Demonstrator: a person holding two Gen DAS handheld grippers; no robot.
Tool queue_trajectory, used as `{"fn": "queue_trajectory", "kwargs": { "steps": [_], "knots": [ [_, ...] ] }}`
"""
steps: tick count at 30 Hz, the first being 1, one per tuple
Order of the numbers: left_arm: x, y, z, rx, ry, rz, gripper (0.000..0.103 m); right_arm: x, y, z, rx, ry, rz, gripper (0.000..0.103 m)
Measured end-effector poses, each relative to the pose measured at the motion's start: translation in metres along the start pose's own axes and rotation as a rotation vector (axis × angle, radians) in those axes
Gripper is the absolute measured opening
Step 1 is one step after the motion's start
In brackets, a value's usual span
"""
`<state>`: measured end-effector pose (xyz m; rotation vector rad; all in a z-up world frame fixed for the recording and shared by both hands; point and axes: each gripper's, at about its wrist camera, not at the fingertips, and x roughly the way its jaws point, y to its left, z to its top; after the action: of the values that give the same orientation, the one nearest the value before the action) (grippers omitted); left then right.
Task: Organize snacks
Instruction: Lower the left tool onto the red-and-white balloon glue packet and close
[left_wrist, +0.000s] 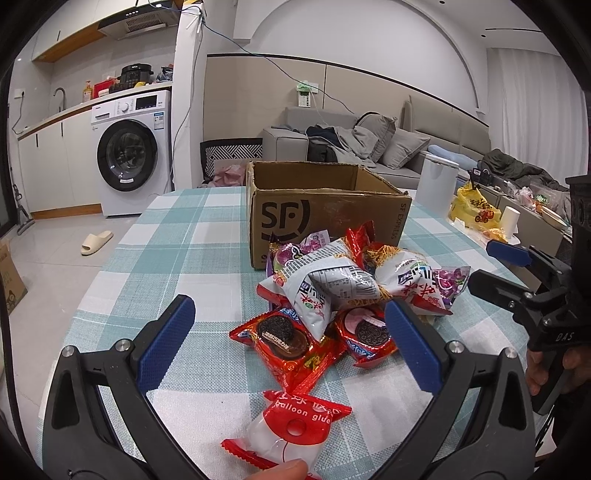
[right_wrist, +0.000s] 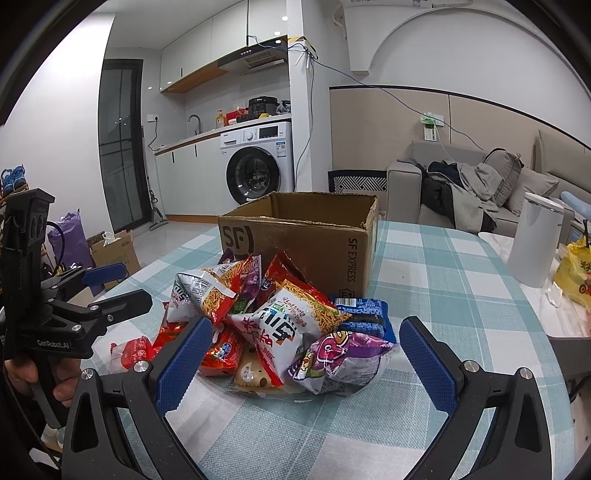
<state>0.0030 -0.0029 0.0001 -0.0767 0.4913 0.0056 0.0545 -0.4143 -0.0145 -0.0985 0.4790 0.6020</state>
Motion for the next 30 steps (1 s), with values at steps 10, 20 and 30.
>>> {"fn": "queue_trajectory", "kwargs": {
  "steps": [10, 20, 30],
  "knots": [
    [-0.009, 0.007, -0.001, 0.001, 0.012, -0.002, 0.102, 0.013, -0.004, 0.001, 0.033, 0.09, -0.04, 0.103],
    [-0.01, 0.012, -0.013, 0.013, 0.098, -0.005, 0.102, 0.016, 0.0, 0.001, 0.037, 0.138, -0.018, 0.103],
    [-0.009, 0.012, -0.029, 0.03, 0.192, -0.008, 0.102, 0.02, -0.001, -0.001, 0.036, 0.187, -0.025, 0.103]
  ]
}}
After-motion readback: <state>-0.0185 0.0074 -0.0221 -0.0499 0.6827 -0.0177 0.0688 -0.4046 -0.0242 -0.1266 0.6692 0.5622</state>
